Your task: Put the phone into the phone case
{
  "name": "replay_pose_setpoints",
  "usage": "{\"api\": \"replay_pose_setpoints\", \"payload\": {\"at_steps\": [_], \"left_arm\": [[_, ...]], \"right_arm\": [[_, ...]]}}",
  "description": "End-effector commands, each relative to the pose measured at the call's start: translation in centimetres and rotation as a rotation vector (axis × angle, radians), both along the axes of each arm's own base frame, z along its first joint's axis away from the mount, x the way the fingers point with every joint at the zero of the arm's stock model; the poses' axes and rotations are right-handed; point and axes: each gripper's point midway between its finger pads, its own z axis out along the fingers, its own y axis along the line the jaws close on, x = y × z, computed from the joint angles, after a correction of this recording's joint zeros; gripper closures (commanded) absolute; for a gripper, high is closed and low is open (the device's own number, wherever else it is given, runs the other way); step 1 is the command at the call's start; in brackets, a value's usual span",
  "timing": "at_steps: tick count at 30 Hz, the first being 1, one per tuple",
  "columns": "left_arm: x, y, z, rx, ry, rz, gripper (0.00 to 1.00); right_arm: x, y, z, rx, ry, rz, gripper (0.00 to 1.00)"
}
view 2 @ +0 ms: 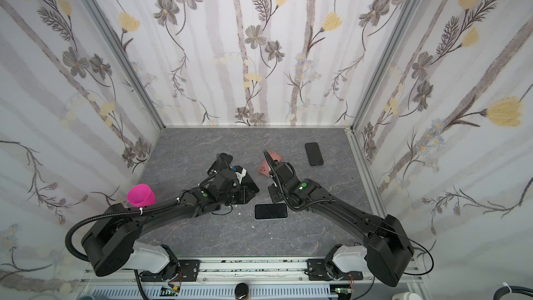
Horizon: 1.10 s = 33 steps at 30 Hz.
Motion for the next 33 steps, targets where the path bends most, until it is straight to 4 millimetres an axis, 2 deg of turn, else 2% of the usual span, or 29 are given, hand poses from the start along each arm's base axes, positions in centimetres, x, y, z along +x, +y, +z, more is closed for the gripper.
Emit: {"api": "replay_pose_setpoints", "payload": {"at_steps": [1, 3, 8, 10, 11, 14, 18, 22, 23, 24, 27, 30, 33], "left_arm": [[1.6, 1.2, 2.5, 0.026, -0.134, 0.024, 0.78], [2.2, 2.3, 4.4, 0.030, -0.212, 0.042, 0.76], [2.6, 4.9, 9.9, 0.042, -0.433, 0.077, 0.70], [2.4, 6.1, 11.9, 0.058, -0.519, 0.092, 0.68], [2.4, 6.6, 12.6, 0.070, -0.549, 0.103, 0.63], [1.8, 8.3, 14.9, 0.100, -0.652, 0.117, 0.58], [0.5, 9.8, 16.7, 0.149, -0.770, 0.088, 0.52], [-0.6, 10.5, 16.7, 0.209, -0.864, 0.029, 0.49], [-0.9, 10.6, 16.4, 0.222, -0.883, 0.009, 0.48], [-1.2, 10.6, 16.2, 0.231, -0.904, -0.010, 0.47], [-2.0, 10.4, 15.1, 0.253, -0.946, -0.079, 0.41], [-2.3, 10.2, 14.0, 0.261, -0.963, -0.109, 0.32], [-1.9, 10.1, 13.1, 0.279, -0.962, -0.111, 0.18]], "right_arm": [[0.9, 2.0, 4.4, 0.108, -0.145, 0.086, 0.87], [0.8, 2.6, 6.5, 0.156, -0.222, 0.141, 0.84], [0.2, 3.4, 10.5, 0.209, -0.411, 0.275, 0.68], [-0.4, 3.7, 11.4, 0.213, -0.476, 0.339, 0.57], [-0.7, 3.9, 11.6, 0.213, -0.502, 0.370, 0.53], [-2.0, 4.5, 11.6, 0.206, -0.557, 0.489, 0.41], [-3.9, 5.2, 10.1, 0.149, -0.576, 0.663, 0.17], [-5.4, 4.8, 7.3, 0.049, -0.565, 0.805, 0.00], [-5.7, 4.6, 6.9, 0.030, -0.566, 0.829, 0.00], [-6.1, 4.3, 5.4, 0.001, -0.546, 0.852, 0.00], [-6.4, 3.5, 3.0, -0.070, -0.520, 0.892, 0.00], [-6.2, 3.1, 0.8, -0.132, -0.471, 0.906, 0.00], [-6.1, 3.1, -1.1, -0.151, -0.414, 0.913, 0.00]]}}
